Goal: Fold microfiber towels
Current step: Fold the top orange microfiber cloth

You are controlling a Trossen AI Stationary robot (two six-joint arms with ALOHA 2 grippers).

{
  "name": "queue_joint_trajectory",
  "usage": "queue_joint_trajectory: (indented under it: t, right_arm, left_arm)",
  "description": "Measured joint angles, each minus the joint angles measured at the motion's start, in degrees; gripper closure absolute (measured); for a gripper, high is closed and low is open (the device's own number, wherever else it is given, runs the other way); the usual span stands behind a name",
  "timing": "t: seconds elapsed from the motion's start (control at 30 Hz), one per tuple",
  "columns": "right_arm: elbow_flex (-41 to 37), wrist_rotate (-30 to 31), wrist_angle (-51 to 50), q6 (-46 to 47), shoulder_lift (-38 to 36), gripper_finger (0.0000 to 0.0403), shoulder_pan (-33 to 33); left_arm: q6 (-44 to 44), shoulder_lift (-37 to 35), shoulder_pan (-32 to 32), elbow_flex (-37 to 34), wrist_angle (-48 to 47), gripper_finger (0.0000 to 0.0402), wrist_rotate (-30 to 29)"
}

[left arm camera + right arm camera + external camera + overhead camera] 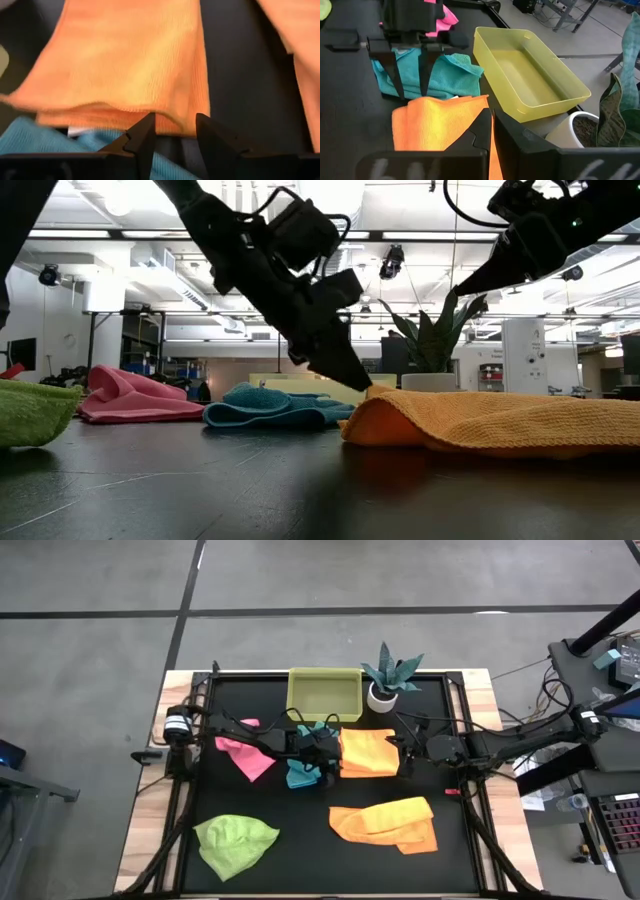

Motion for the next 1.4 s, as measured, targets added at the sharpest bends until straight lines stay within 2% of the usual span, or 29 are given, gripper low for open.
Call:
queue_joint_trajectory:
  t: [0.4,0.67,1.07,1.3,1.4]
  right_arm:
    - [0.0,0.0,0.0,-0.2,0.0,0.039,0.0]
    - [0.0,0.0,0.0,-0.2,0.0,0.039,0.0]
    - [0.0,0.0,0.0,-0.3,0.0,0.039,0.0]
    - [0.0,0.0,0.0,-0.3,0.0,0.039,0.0]
    - [0.0,0.0,0.0,-0.3,0.0,0.039,0.0]
  left_arm:
    - [-0.9,1.7,0.0,0.5,1.0,0.0318,0.0]
    - [-0.9,1.8,0.0,0.4,2.7,0.0396,0.1]
    - [-0.7,-3.8,-0.6,0.2,0.7,0.0401,2.2]
    - [-1.1,-1.8,-2.5,-0.5,0.3,0.0401,3.3]
    - [-2.2,-0.6,-2.6,-0.6,0.3,0.0401,1.8]
